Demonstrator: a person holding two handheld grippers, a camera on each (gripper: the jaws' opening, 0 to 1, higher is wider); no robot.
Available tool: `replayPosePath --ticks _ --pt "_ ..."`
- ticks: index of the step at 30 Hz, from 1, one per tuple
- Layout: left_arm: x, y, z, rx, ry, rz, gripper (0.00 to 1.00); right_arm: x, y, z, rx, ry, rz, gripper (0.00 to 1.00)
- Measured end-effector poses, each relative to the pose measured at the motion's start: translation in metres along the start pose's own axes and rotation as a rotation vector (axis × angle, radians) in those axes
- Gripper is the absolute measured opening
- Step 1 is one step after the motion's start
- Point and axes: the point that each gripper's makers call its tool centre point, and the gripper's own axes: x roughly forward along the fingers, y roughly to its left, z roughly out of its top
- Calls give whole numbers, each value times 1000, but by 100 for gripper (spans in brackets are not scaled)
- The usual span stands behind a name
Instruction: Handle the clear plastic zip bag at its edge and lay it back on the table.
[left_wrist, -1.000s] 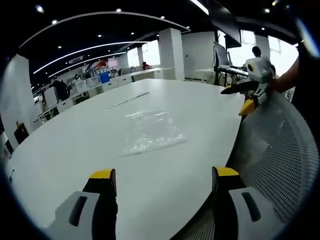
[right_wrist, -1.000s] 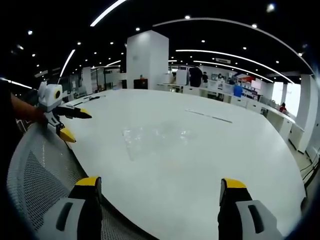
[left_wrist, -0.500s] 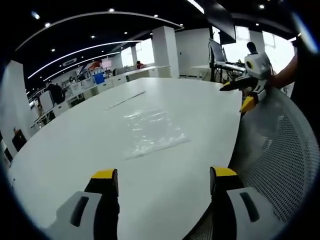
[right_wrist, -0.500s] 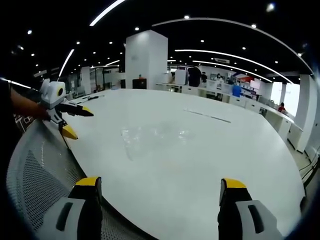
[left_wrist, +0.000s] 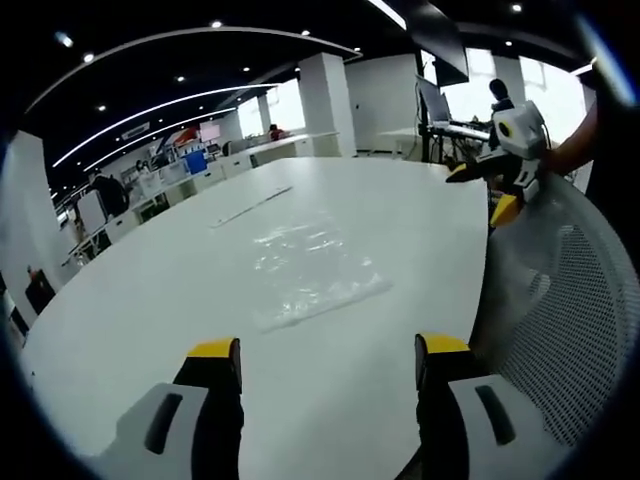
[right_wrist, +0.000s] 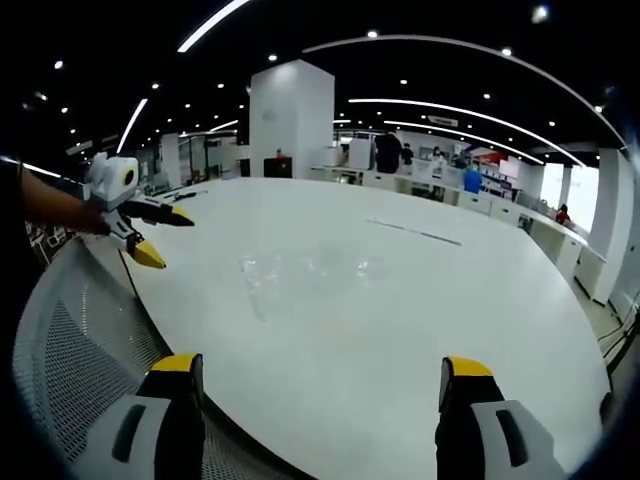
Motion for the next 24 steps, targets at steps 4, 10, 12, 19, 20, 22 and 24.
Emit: replayPosePath --ticks 4,10,12,19,20,22,24 --pt "2 5 0 14 4 -4 70 0 0 0 0 1 2 99" --pt "4 9 2 39 13 -17 69 0 0 -1 0 2 4 99" --pt "5 11 3 43 14 -18 68 1 0 -1 0 4 5 99" --pt "7 15 6 47 18 -27 66 1 1 -2 -1 9 8 99" --pt "8 15 6 48 20 -30 66 1 1 -2 -1 8 9 99" --pt "9 15 5 49 23 -33 66 1 1 -2 0 10 10 99" --pt "10 15 5 48 26 -37 66 1 1 -2 -1 10 10 99"
